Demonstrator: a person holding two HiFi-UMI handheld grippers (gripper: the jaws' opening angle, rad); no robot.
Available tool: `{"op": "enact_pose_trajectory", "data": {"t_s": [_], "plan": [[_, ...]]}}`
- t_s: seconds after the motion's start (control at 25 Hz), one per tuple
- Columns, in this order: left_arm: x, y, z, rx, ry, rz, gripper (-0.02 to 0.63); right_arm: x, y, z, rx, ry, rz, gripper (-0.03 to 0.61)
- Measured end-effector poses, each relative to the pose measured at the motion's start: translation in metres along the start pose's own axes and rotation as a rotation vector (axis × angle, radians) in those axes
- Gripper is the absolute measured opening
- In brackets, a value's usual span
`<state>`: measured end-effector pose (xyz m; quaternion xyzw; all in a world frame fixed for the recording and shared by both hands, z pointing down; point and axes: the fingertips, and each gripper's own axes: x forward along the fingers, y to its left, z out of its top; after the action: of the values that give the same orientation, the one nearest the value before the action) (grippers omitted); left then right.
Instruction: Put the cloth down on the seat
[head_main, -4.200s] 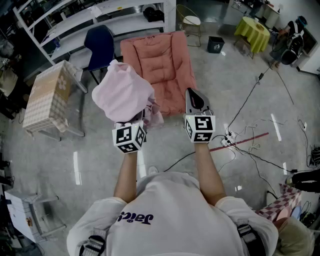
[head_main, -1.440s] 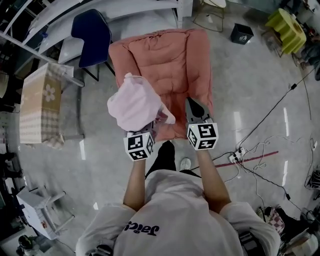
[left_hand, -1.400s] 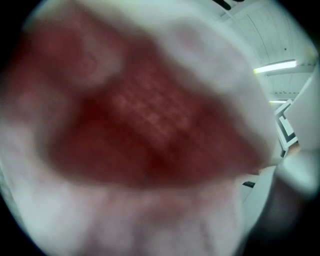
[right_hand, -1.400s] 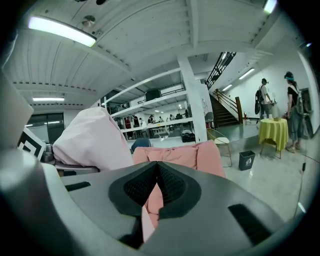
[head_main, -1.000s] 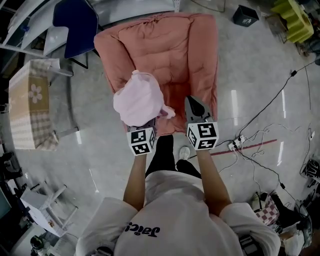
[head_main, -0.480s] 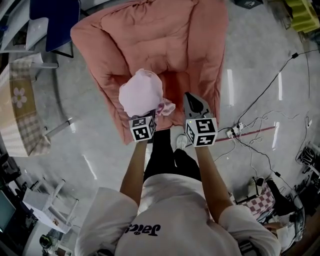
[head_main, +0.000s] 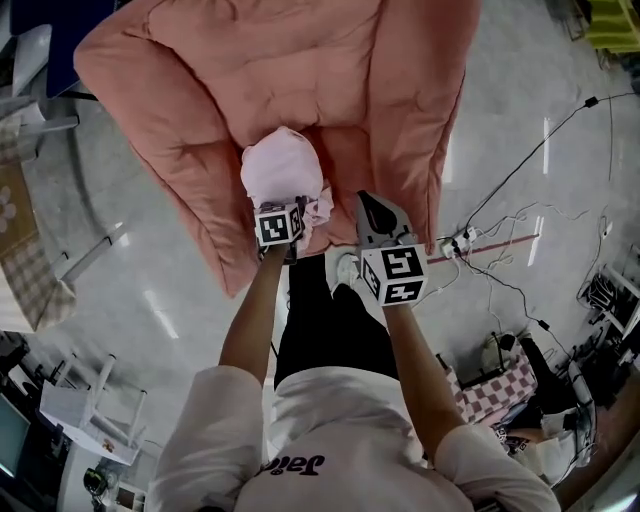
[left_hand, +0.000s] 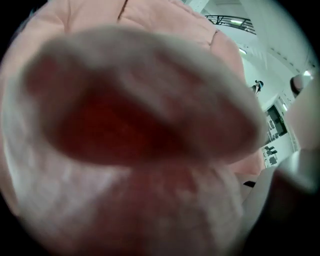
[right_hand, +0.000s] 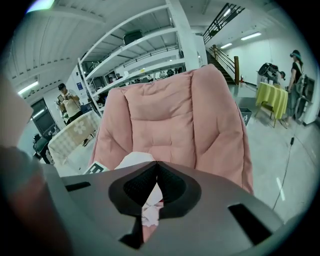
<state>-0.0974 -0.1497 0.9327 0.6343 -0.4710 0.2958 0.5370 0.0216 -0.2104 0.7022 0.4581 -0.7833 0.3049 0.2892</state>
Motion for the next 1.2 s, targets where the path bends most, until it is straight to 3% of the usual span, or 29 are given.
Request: {"op": "enact_pose_trajectory", "data": {"t_s": [0.32, 0.64, 0.84, 1.0, 1.2], "plan": [[0.064, 0.015, -0.005, -0.042, 0.064, -0.024, 0.349, 0.026, -0.024, -0.017, 0.003, 0.037, -0.024, 0.012], [0.049, -0.001, -0.009, -0.094, 0.085, -0.073, 0.413, 0.012, -0.021, -0.003, 0.018, -0.005, -0.018, 0.012], [0.004, -0.004, -0.006, -0.125, 0.023, -0.090, 0.414, -0.009, -0.005, 0.009, 0.002, -0.053, 0.015, 0.012], [-0.041, -0.020, -0.026, -0.145, -0.027, -0.090, 0.414, -0.048, 0.000, 0.008, -0.008, -0.072, 0.016, 0.012], [-0.107, -0.038, -0.002, -0.074, -0.188, -0.060, 0.414, -0.082, 0.001, 0.023, -0.023, -0.141, 0.004, 0.012]]}}
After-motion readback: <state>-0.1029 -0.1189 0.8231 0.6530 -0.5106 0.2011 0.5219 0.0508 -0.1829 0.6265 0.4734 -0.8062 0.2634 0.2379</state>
